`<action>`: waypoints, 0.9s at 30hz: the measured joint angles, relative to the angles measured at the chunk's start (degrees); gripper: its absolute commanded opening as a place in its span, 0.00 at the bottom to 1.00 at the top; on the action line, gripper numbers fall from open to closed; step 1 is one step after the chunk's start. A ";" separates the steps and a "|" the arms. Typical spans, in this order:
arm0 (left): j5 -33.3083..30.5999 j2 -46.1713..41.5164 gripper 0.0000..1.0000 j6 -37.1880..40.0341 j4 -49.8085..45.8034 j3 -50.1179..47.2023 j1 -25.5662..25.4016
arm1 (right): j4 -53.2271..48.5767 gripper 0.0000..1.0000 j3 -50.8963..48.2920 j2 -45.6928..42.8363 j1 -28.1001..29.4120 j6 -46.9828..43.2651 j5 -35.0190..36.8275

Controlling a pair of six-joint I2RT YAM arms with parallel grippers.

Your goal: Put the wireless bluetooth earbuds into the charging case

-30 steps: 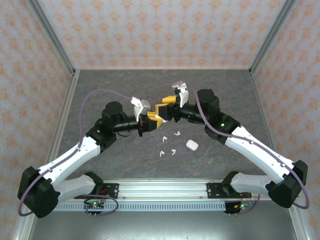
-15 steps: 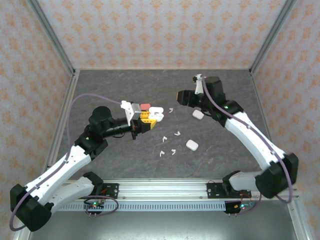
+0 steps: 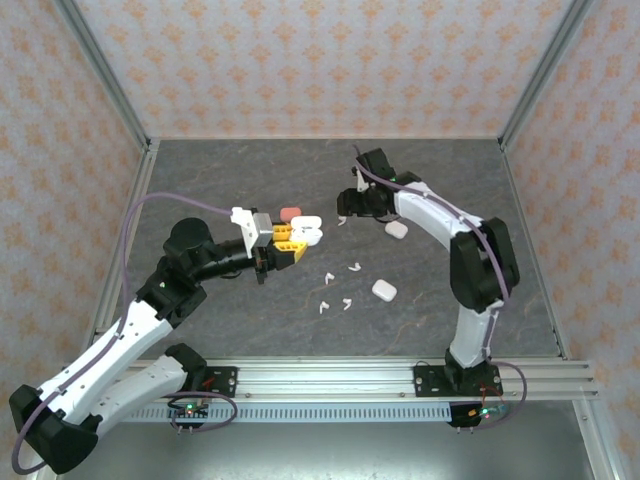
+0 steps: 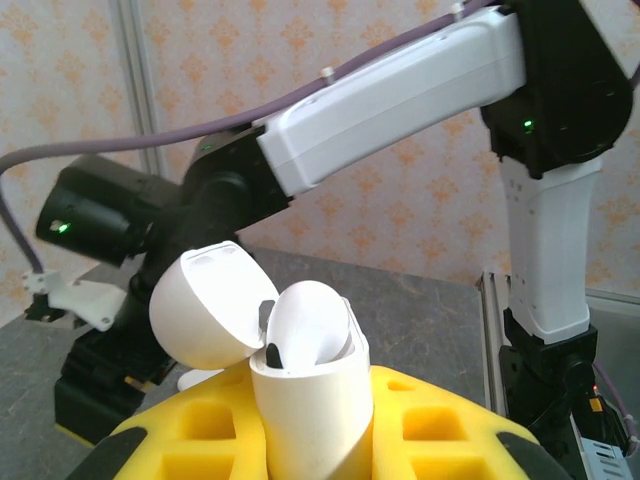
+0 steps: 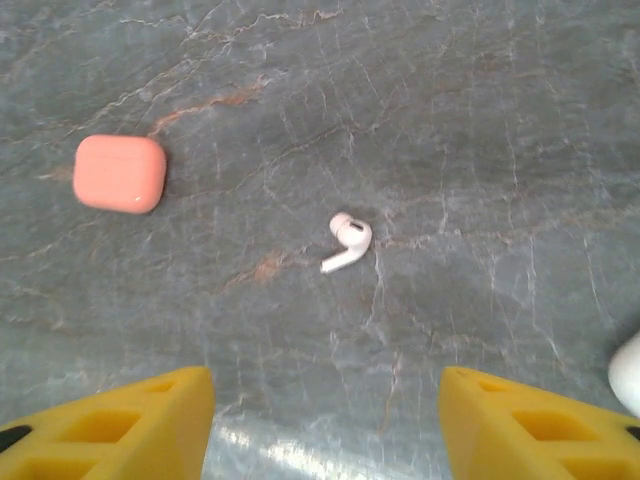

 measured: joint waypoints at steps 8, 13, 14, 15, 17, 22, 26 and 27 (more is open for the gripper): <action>-0.85 -0.20 0.04 0.17 -1.20 0.00 -0.02 | -1.70 0.50 8.90 11.96 0.00 -1.27 -0.11; -1.14 -0.22 0.04 0.20 -2.10 0.00 -0.02 | -2.58 0.45 10.29 15.19 0.00 -1.27 -0.48; -1.20 -0.22 0.04 0.20 -2.21 0.00 -0.02 | -2.82 0.45 10.58 15.58 0.00 -1.25 -0.52; -1.29 -0.22 0.04 0.20 -2.21 0.00 -0.02 | -2.99 0.45 10.86 15.96 0.00 -1.27 -0.61; -1.31 -0.22 0.04 0.22 -2.27 0.00 -0.02 | -3.10 0.43 11.37 16.76 0.00 -1.29 -0.72; -1.49 -0.22 0.04 0.28 -2.62 0.00 -0.02 | -3.52 0.37 12.15 18.34 0.00 -1.38 -0.90; -1.97 -0.20 0.04 0.33 -3.10 0.00 -0.02 | -4.15 0.32 13.53 18.93 0.02 -1.68 -0.87; -2.14 -0.20 0.04 0.33 -3.17 0.00 -0.02 | -4.20 0.31 13.84 19.21 0.13 -1.77 -0.87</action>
